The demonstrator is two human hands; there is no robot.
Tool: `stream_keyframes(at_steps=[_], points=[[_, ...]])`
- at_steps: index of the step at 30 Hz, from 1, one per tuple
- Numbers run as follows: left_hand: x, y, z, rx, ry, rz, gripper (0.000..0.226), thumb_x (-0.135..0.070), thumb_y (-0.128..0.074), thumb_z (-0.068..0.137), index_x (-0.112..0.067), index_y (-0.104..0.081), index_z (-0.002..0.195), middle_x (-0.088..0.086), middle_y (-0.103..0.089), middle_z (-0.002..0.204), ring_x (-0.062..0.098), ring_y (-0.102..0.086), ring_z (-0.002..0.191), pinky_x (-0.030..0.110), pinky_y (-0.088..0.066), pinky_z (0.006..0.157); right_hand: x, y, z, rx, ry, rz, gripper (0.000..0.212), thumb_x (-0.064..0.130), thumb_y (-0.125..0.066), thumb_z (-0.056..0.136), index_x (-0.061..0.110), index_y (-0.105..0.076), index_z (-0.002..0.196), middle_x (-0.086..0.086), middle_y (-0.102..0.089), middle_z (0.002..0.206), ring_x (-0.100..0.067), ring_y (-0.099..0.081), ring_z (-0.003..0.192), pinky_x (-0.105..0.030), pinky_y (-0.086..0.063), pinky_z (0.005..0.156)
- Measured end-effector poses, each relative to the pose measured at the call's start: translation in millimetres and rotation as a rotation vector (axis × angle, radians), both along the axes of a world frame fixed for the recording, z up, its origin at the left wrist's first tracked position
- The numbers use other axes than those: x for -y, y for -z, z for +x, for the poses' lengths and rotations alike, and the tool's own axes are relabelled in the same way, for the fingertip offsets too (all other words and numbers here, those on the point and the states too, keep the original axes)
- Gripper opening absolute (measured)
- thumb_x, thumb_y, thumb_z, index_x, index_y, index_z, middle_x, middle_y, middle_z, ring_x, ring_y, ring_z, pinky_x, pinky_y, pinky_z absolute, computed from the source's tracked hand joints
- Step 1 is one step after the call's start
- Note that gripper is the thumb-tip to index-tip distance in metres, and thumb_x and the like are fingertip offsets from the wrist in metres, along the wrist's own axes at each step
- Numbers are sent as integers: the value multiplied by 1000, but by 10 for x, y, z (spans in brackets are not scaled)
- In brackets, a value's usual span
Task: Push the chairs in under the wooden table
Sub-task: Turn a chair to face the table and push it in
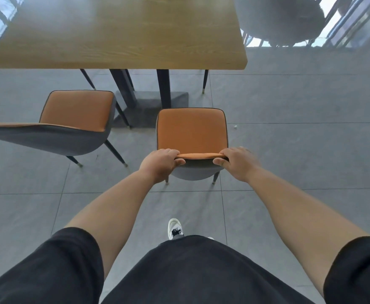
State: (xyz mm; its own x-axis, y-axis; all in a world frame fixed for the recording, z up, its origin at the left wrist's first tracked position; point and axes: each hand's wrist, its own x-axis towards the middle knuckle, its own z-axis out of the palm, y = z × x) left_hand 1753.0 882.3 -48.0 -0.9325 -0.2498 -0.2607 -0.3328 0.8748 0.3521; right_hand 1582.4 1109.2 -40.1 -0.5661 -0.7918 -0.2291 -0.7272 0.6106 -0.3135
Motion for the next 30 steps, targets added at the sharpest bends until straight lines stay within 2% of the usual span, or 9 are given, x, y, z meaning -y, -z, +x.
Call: stream_keyframes(at_steps=[6, 14, 22, 30], points=[[-147, 31, 161, 13, -1, 6, 40, -58, -31, 96, -27, -55, 96, -7, -59, 90, 16, -54, 78, 34, -47, 69, -155, 14, 151, 26, -13, 2, 45, 66, -38, 89, 27, -60, 93, 6, -58, 87, -21, -49, 84, -39, -43, 77], [-197, 29, 263, 24, -22, 18, 36, -55, -34, 97, -26, -56, 97, -6, -59, 91, 17, -54, 80, 35, -43, 69, -193, 34, 237, 25, -30, 5, 49, 67, -36, 89, 26, -62, 98, 5, -62, 91, -20, -51, 86, -39, -44, 80], [-212, -15, 300, 14, -32, 37, 34, -53, -36, 98, -26, -56, 102, -6, -59, 97, 17, -51, 85, 33, -36, 71, -185, 23, 264, 22, -30, 13, 49, 68, -35, 89, 26, -60, 92, 4, -61, 88, -22, -50, 84, -37, -42, 76], [-250, -47, 365, 33, -32, 27, 34, -52, -36, 98, -25, -56, 99, -4, -61, 95, 19, -53, 83, 35, -40, 71, -213, 20, 351, 14, -32, -7, 59, 74, -26, 83, 27, -61, 91, 7, -60, 82, -19, -53, 78, -35, -44, 70]])
